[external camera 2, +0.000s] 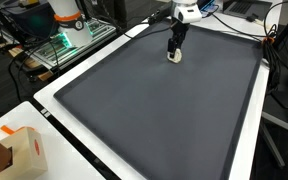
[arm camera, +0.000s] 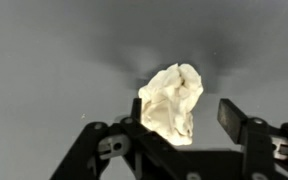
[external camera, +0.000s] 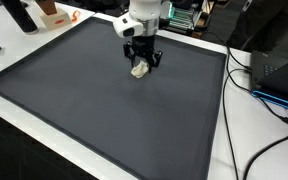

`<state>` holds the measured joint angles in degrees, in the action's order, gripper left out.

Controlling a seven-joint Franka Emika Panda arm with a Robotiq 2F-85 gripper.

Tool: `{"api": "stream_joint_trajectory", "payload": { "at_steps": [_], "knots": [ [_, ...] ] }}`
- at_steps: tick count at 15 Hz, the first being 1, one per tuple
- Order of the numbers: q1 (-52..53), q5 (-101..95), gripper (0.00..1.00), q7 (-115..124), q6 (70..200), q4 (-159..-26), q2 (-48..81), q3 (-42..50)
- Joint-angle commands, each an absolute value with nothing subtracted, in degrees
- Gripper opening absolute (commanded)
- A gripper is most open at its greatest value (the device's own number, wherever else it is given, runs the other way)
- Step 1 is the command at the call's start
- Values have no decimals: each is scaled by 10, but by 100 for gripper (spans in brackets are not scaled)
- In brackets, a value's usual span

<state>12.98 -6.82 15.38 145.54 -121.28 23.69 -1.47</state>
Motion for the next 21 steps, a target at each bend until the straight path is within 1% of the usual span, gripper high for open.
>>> {"api": "stream_joint_trajectory", "payload": {
  "at_steps": [1,7,14,17,21],
  "knots": [
    [142,-89,100,174,1446,-1212,234,-6],
    [147,-84,100,176,1430,-1225,206,-14],
    [149,-100,100,172,1360,-1249,96,-30],
    [121,-28,100,132,1350,-1262,46,-49],
    [84,138,100,64,1368,-1287,-4,-49]
  ]
}}
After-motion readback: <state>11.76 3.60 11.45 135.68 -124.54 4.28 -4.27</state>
